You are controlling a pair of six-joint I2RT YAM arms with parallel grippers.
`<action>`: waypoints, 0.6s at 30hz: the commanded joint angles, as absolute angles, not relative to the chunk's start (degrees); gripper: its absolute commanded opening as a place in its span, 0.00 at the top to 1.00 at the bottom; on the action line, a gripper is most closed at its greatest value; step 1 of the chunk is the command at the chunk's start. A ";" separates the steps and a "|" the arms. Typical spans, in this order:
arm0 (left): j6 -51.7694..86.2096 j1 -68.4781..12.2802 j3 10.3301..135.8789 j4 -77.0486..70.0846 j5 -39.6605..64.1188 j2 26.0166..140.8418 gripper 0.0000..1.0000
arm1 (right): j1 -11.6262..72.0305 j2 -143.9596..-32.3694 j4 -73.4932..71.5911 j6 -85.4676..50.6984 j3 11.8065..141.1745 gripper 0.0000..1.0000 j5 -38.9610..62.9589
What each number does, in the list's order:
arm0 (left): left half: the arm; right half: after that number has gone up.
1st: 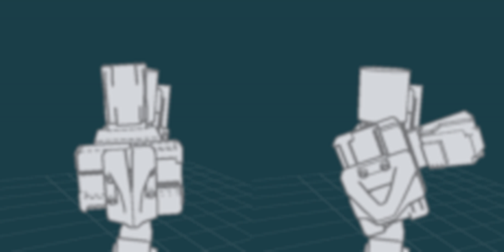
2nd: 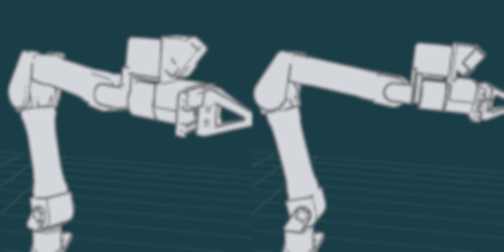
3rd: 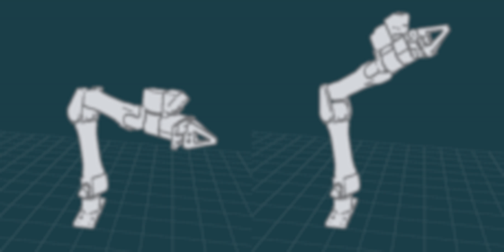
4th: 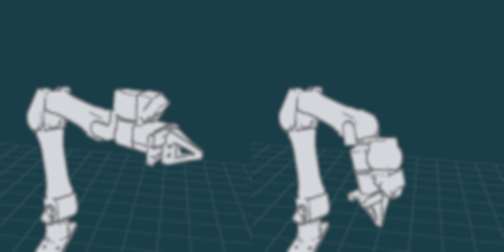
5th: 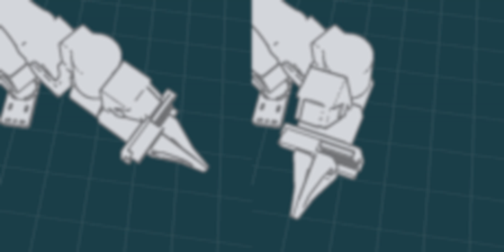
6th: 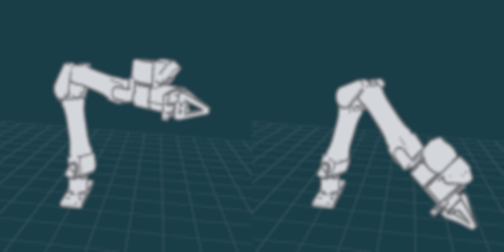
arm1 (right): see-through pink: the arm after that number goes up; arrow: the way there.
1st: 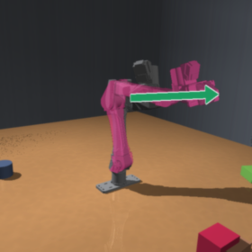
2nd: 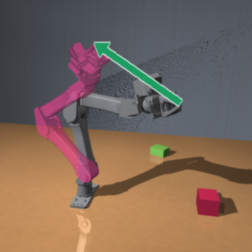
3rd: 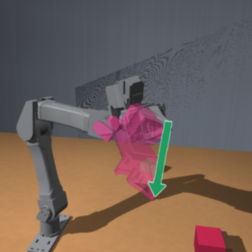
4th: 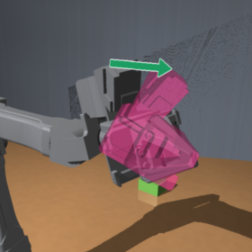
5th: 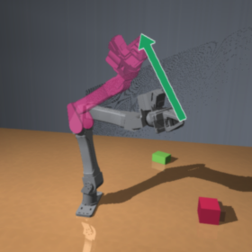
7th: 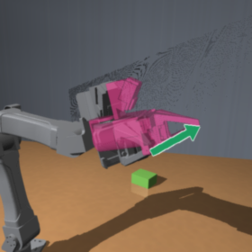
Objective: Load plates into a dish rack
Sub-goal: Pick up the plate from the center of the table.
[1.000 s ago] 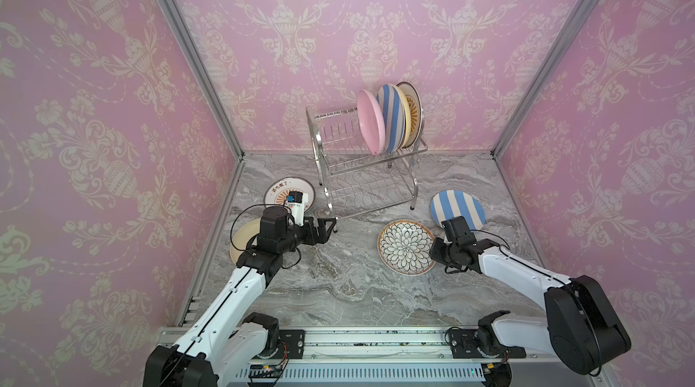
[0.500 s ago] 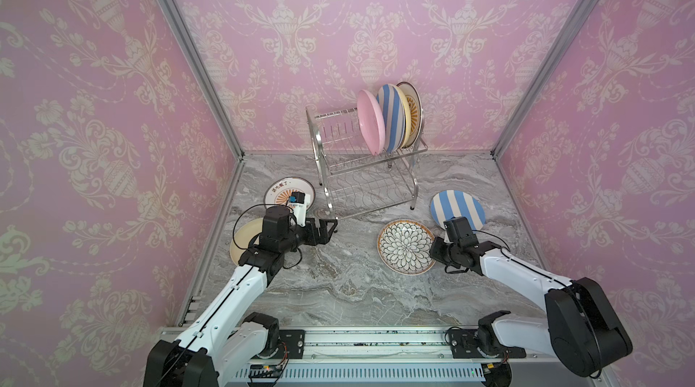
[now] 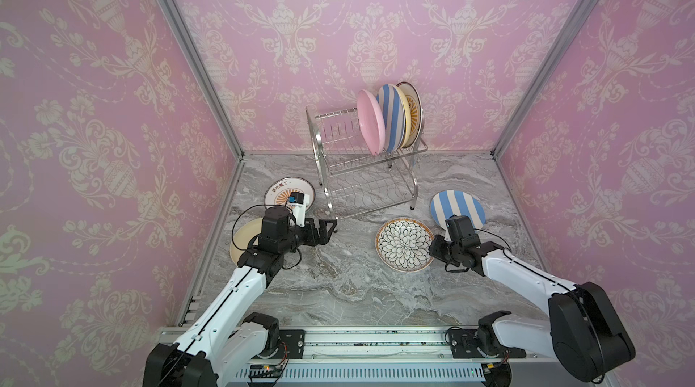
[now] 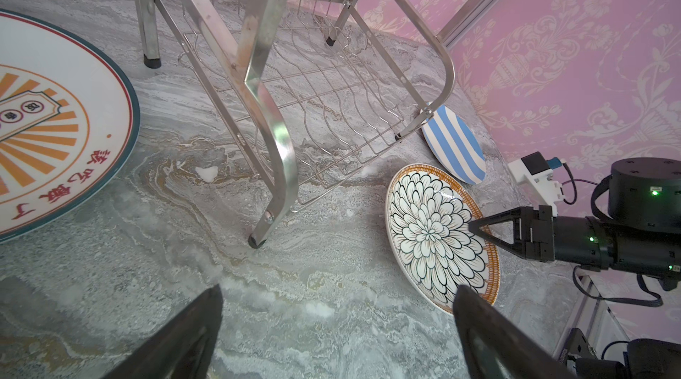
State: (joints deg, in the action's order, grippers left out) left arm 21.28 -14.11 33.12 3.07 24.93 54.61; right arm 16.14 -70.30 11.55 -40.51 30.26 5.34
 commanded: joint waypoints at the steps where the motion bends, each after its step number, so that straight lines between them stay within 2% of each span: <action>1: 19.44 -14.43 34.38 4.67 23.56 53.07 0.01 | 15.56 -67.64 20.15 -38.07 31.75 1.00 0.52; 14: 19.07 -14.48 36.08 2.40 23.30 53.35 0.01 | 16.85 -58.21 39.23 -28.50 44.42 1.00 -5.74; 18: 17.92 -14.43 39.46 1.34 22.16 54.68 0.01 | 22.48 -58.11 45.83 -26.20 54.35 1.00 -8.46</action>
State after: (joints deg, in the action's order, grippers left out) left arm 20.32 -14.11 35.73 2.90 24.21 53.95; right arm 18.48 -60.42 42.65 -28.86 45.89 -6.61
